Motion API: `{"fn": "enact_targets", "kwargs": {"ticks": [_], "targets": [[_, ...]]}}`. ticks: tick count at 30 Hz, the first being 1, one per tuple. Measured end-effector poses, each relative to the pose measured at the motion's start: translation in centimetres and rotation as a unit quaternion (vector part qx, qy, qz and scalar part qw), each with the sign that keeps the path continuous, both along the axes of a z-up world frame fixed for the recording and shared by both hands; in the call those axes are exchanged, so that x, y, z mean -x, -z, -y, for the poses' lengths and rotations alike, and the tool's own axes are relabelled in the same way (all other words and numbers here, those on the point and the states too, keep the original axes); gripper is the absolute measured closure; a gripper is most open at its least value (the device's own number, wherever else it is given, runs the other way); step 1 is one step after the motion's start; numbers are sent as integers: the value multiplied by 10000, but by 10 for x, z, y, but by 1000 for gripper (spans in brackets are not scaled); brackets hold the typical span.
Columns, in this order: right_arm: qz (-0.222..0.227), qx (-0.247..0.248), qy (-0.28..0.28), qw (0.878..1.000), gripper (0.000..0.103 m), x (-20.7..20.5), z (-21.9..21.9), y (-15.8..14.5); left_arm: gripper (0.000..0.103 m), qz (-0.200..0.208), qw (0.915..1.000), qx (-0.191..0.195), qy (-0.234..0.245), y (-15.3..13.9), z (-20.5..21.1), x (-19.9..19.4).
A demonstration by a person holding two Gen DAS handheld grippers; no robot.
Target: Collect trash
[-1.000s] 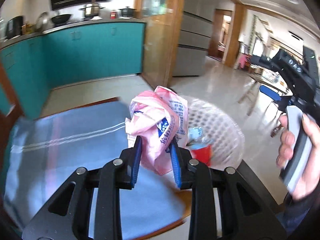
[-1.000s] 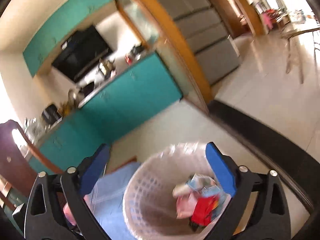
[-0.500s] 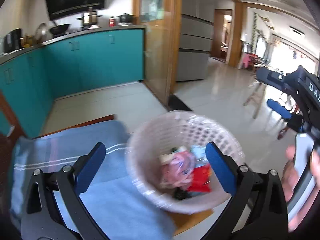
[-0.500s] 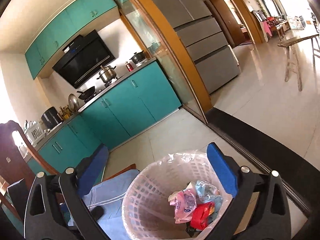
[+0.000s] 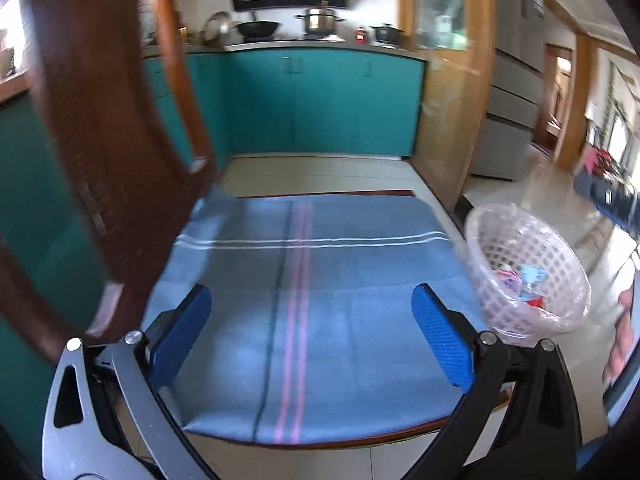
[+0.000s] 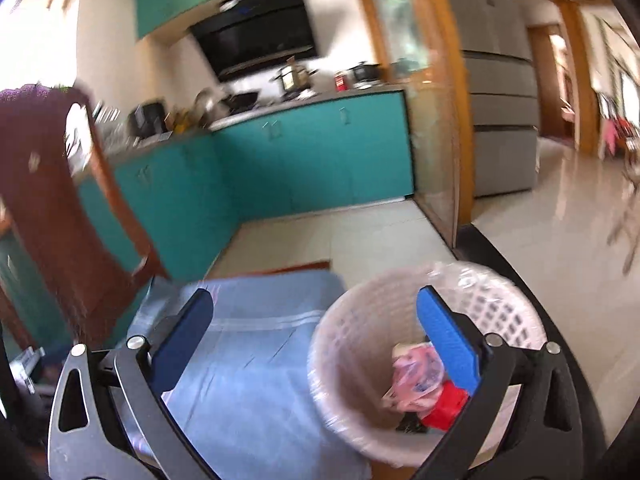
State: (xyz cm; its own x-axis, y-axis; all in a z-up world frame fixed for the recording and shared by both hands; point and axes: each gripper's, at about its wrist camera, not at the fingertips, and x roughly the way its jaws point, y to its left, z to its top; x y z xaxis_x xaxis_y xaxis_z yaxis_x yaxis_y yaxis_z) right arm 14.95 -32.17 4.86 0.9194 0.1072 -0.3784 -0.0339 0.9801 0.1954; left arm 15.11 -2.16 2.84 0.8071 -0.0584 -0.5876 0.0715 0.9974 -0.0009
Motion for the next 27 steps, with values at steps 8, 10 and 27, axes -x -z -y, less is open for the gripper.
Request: {"fn": "enact_targets", "kwargs": {"ticks": [8,10,27], "targets": [[-423,172,-311,9985,4,10,-54,23,3,0,9999,138,-55,1,-19,9],[-429,153,-307,9985,4,11,-60,26,3,-39,9999,132,-37,2,-17,6],[-366,396,-230,9983,3,1,-77,39,3,-38,9995,180,-238,4,-14,11]]}}
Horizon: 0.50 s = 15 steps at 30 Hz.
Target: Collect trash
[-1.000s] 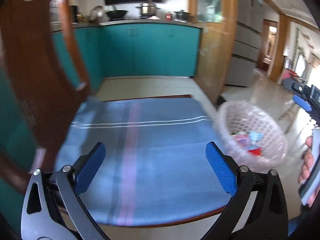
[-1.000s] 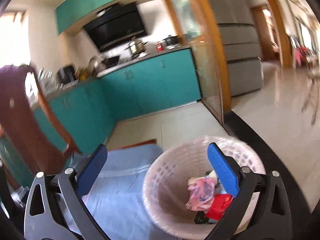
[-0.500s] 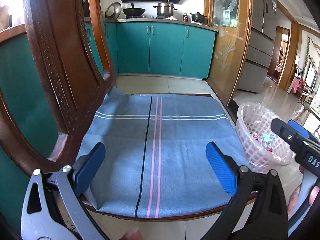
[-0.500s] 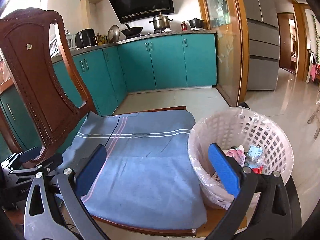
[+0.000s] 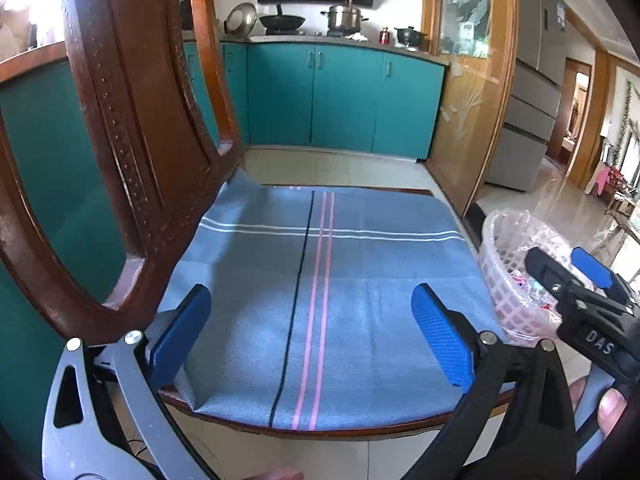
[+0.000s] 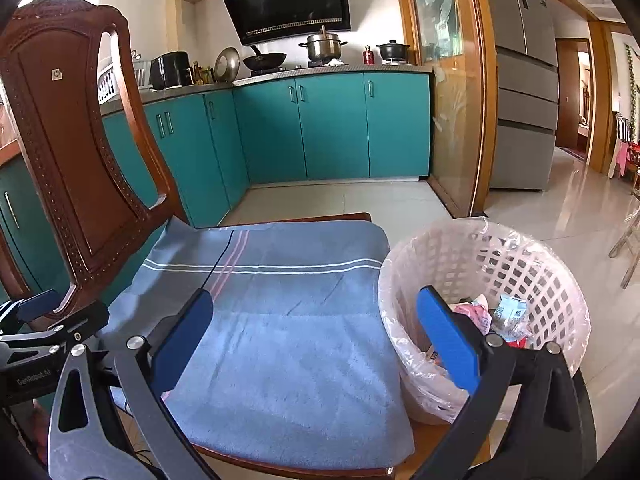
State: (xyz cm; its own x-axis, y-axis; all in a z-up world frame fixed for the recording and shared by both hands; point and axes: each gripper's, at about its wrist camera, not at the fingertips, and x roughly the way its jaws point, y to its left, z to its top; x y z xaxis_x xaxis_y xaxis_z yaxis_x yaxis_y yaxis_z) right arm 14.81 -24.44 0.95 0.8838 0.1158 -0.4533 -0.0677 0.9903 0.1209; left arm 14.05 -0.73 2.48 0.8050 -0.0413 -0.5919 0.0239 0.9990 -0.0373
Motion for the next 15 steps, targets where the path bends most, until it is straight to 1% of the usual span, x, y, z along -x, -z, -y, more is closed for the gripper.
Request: {"fn": "enact_targets", "kwargs": {"ticks": [3,7,9,11,13,15], "targets": [[-29,-12,-37,10000,3,0,1,2,3,88,9999,124,69,0,0,3],[-28,-9,-91,10000,3,1,1,2,3,26,9999,150,-6,-2,-4,2],[-3,26,-95,10000,3,2,2,2,3,90,9997,226,16,-3,-6,3],[28,43,-82,10000,3,4,2,1,3,70,9995,315,74,-3,-8,3],[34,52,-66,10000,3,4,4,0,3,57,9995,303,119,-2,-6,2],[25,40,-49,10000,3,3,4,0,3,74,9996,212,163,-1,-2,3]]}}
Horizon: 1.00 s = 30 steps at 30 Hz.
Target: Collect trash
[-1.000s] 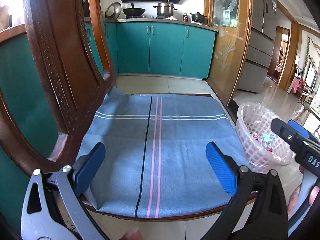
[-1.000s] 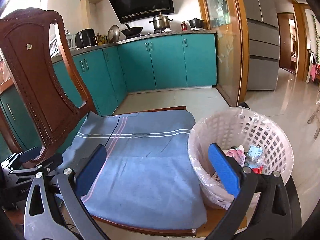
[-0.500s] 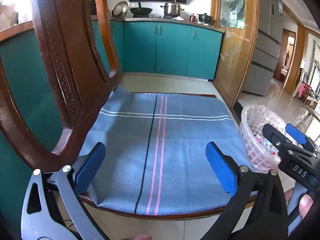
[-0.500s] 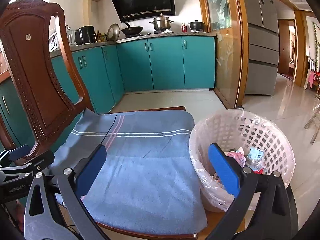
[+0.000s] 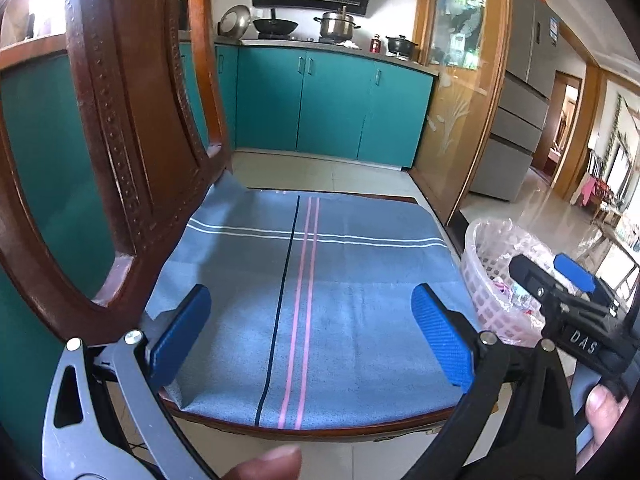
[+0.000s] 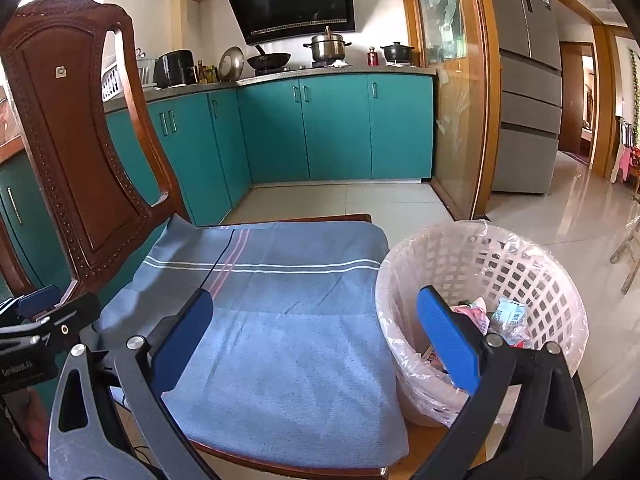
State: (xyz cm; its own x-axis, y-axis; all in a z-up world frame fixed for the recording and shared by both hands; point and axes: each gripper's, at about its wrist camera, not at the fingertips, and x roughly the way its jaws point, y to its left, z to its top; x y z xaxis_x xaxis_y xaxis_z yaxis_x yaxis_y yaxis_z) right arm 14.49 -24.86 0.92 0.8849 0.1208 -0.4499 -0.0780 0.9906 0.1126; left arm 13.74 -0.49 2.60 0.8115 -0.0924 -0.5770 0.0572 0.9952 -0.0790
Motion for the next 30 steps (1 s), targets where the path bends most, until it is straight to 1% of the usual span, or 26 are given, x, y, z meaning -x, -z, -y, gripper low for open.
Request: {"fn": "enact_targets", "kwargs": {"ticks": [3,5,30], "targets": [[-13,-6,12,10000,3,-1,0,0,3,22,9998,-194,29,1,6,1],[4,-4,26,10000,3,-1,-1,0,3,-4,9997,-257,3,2,8,0],[-66,82,-4,9999,3,-3,-4,3,3,-45,9996,-273,-19,3,6,-1]]}}
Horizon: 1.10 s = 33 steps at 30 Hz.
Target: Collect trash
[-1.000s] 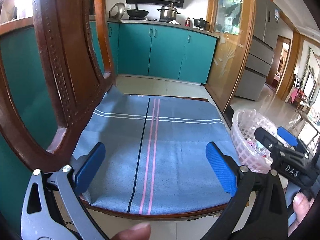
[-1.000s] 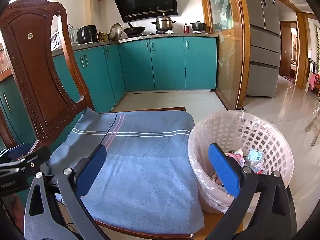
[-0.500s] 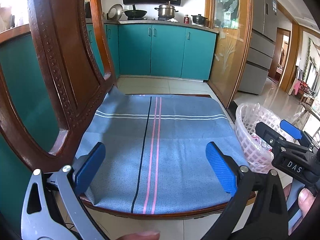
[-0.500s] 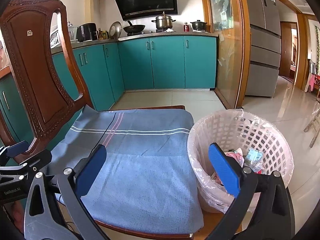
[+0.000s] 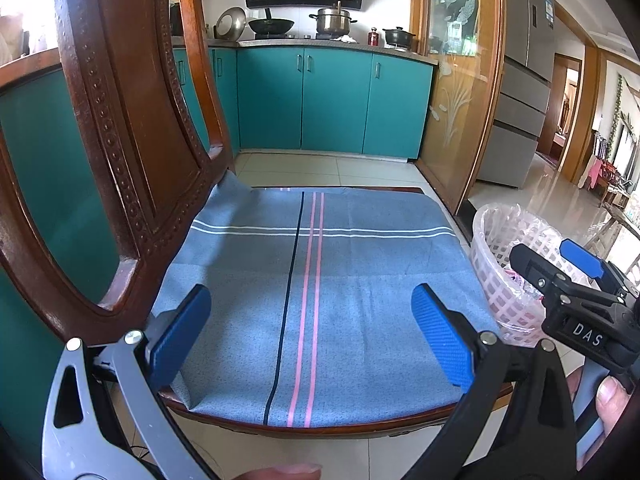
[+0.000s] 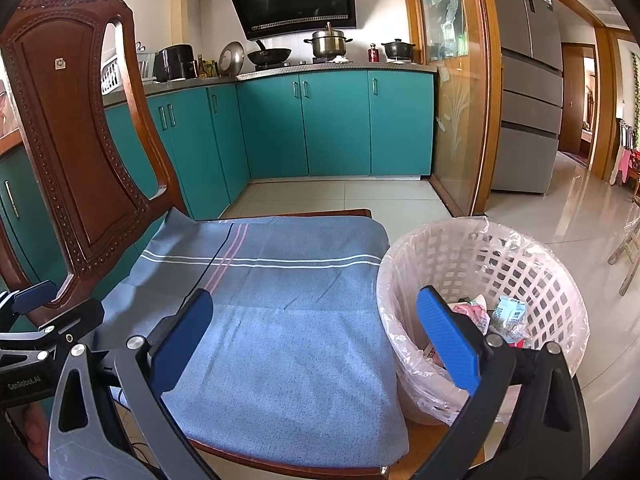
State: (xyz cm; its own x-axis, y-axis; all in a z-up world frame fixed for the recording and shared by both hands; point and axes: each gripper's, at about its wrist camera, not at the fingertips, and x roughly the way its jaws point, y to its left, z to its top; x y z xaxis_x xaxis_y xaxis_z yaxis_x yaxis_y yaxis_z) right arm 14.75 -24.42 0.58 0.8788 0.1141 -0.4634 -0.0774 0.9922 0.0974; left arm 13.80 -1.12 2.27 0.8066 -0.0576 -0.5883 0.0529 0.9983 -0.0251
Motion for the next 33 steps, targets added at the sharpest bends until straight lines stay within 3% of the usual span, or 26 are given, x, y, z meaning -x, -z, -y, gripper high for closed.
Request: {"fn": "enact_targets", "kwargs": {"ticks": [33], "targets": [[-14,46,-36,10000,3,1,-6,1,3,-60,10000,-4,2,3,-4,-1]]}}
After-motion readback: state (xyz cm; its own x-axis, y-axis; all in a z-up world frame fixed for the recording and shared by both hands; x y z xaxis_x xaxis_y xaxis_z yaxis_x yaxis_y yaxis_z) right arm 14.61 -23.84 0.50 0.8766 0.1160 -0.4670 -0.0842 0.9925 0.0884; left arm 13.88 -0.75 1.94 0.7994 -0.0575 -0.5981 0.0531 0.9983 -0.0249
